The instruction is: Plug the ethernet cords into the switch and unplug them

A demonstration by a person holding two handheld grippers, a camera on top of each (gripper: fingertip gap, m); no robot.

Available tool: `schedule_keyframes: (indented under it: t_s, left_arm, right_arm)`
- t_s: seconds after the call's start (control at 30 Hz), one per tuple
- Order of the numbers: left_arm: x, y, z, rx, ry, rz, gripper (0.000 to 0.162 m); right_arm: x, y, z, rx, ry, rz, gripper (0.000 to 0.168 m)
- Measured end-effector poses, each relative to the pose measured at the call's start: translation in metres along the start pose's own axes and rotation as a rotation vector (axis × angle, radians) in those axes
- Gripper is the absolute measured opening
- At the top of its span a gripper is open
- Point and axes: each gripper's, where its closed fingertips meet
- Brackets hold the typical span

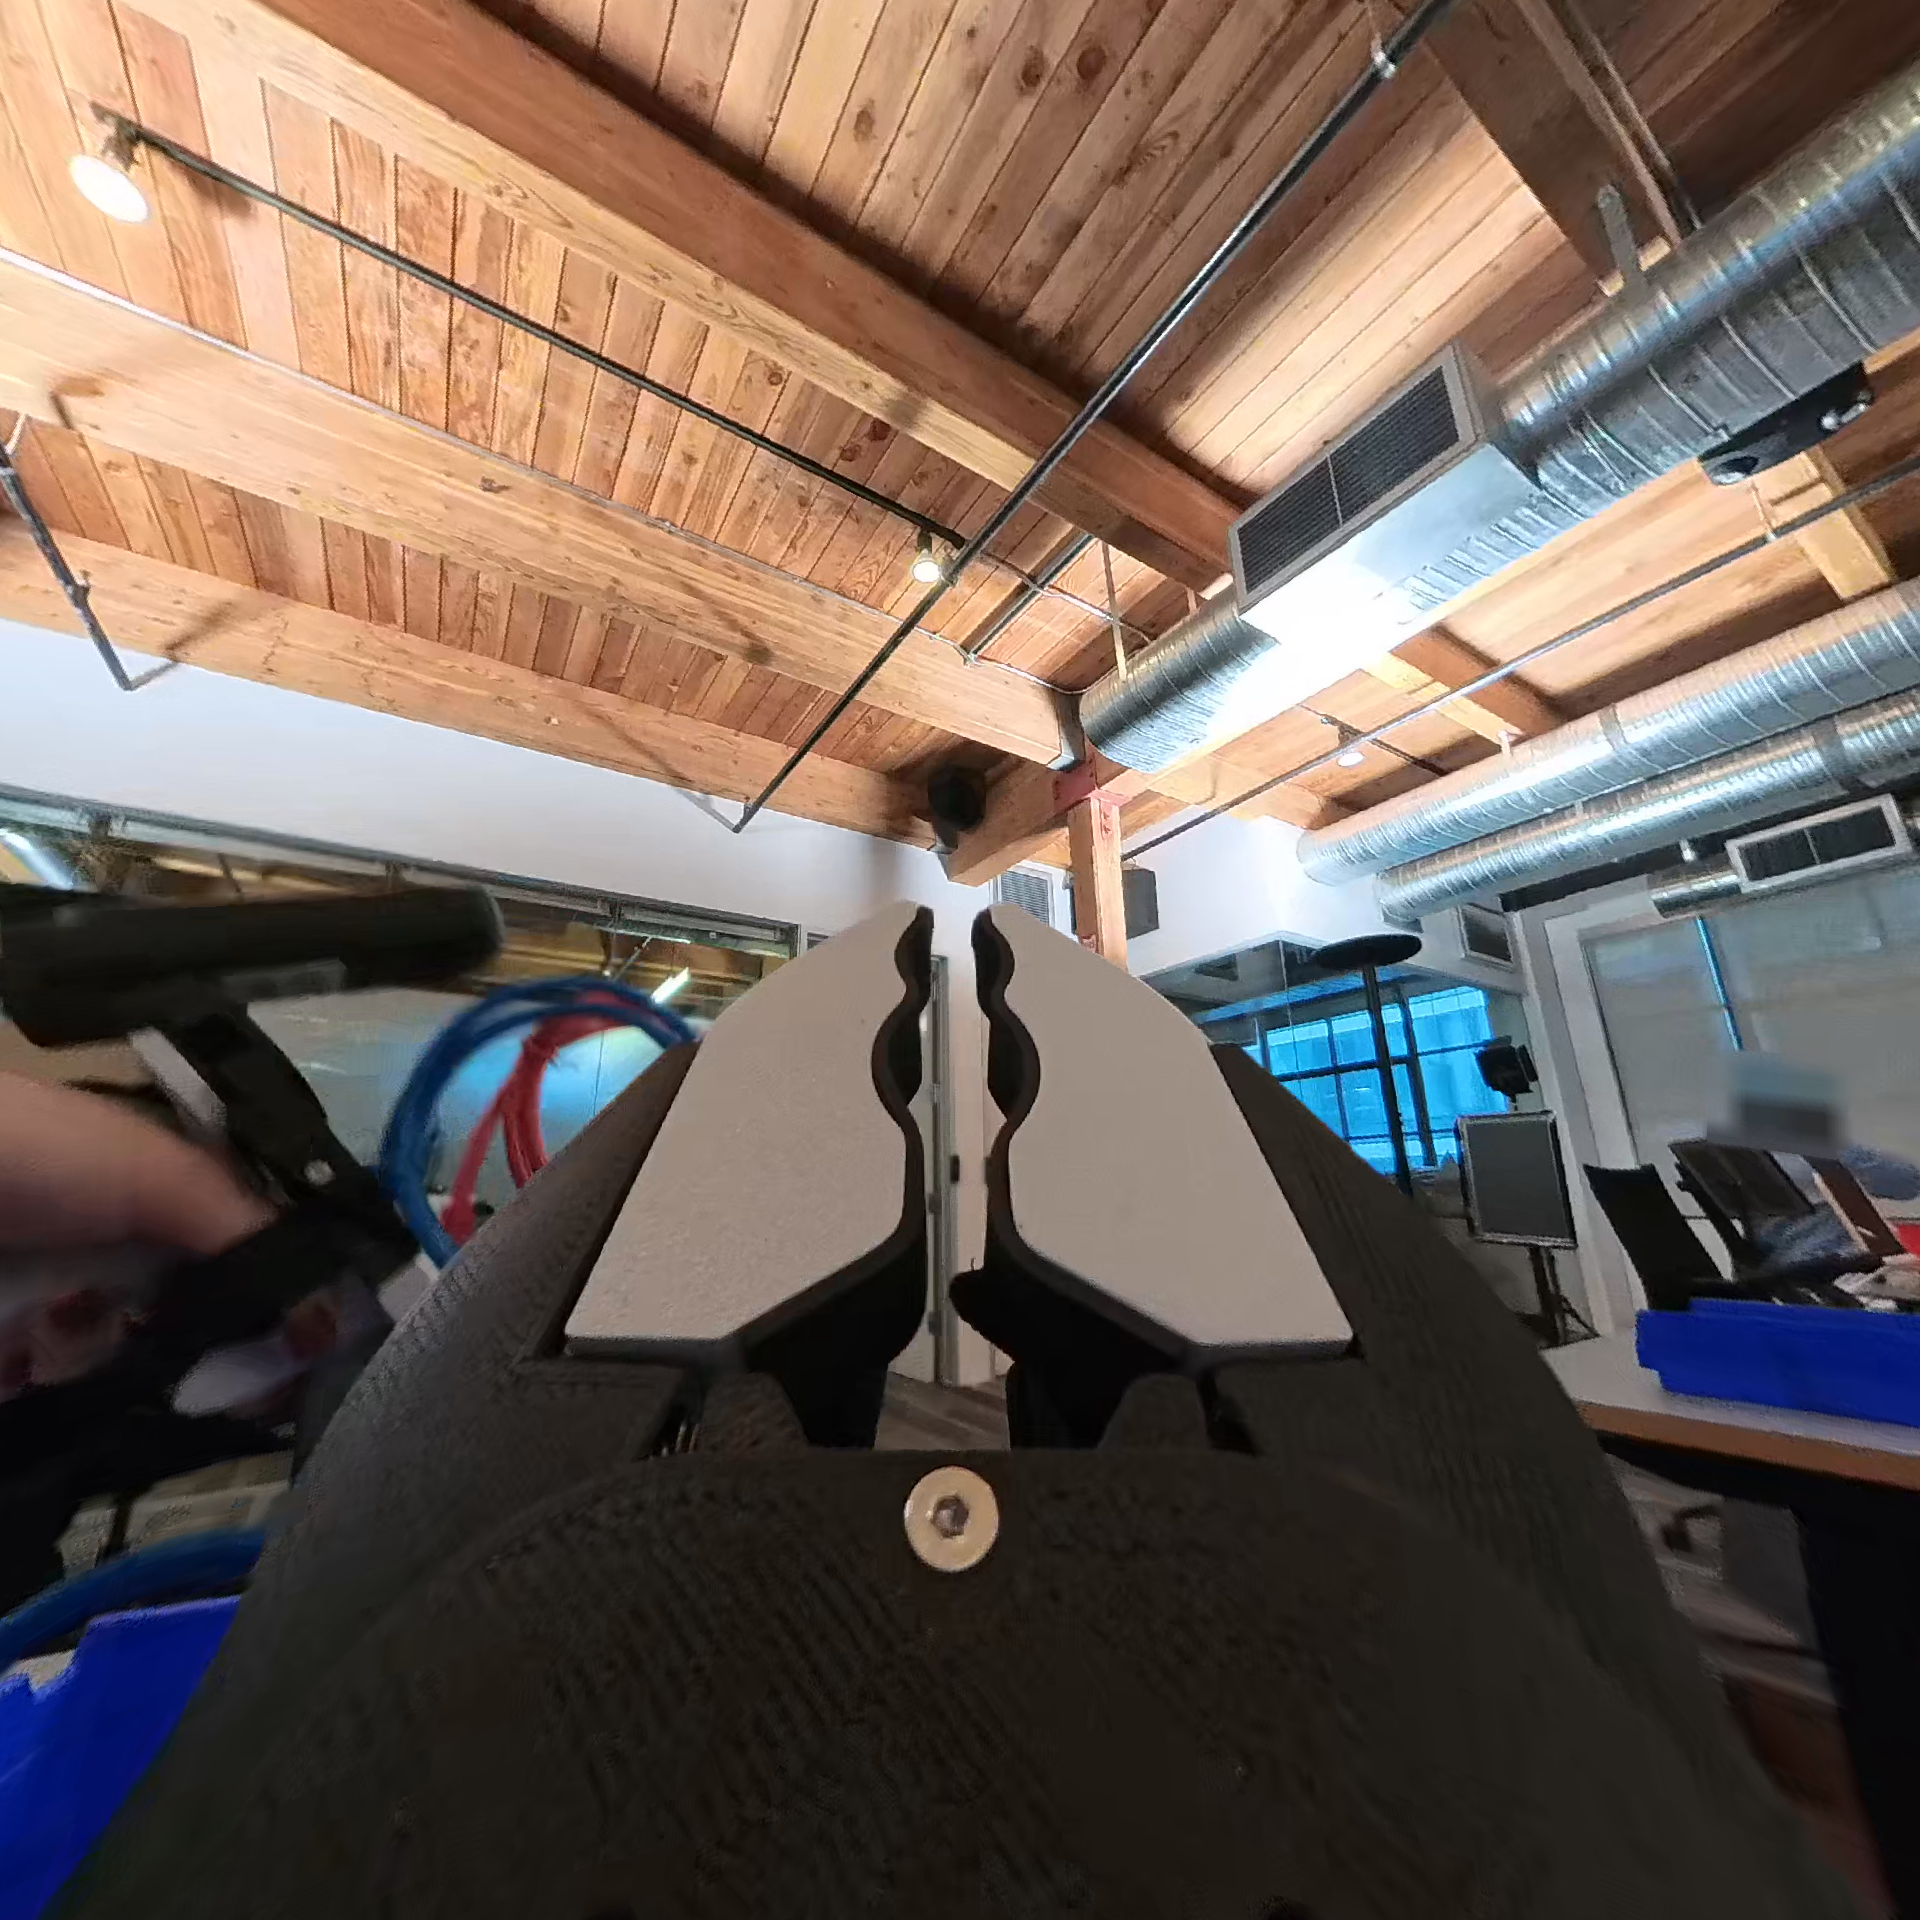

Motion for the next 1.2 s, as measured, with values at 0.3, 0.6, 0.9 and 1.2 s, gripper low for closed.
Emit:
schedule_keyframes:
  t_s: [0.3,0.6,0.9,1.2]
  left_arm:
    - [0.055,-0.007,0.024,-0.045,-0.206,0.024,0.023]
    - [0.072,-0.028,0.079,-0.29,-0.388,0.121,0.027]
    - [0.045,-0.015,0.109,-0.153,-0.526,0.121,0.081]
    - [-0.084,-0.035,0.053,-0.003,0.27,-0.211,0.072]
  right_arm:
    - [-0.001,0.02,-0.008,0.107,0.032,0.045,0.006]
    - [0.001,0.006,-0.01,0.117,0.029,-0.012,0.005]
    - [0.003,0.0,-0.004,0.107,-0.001,-0.041,0.005]
    - [0.004,-0.023,-0.006,0.144,0.002,-0.108,0.005]
Point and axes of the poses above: each gripper's, where its closed fingertips meet, x out along the fingers, z out of its underside, y = z × x across the jaws, and after that the axes turned 4 degrees about -x, right-handed
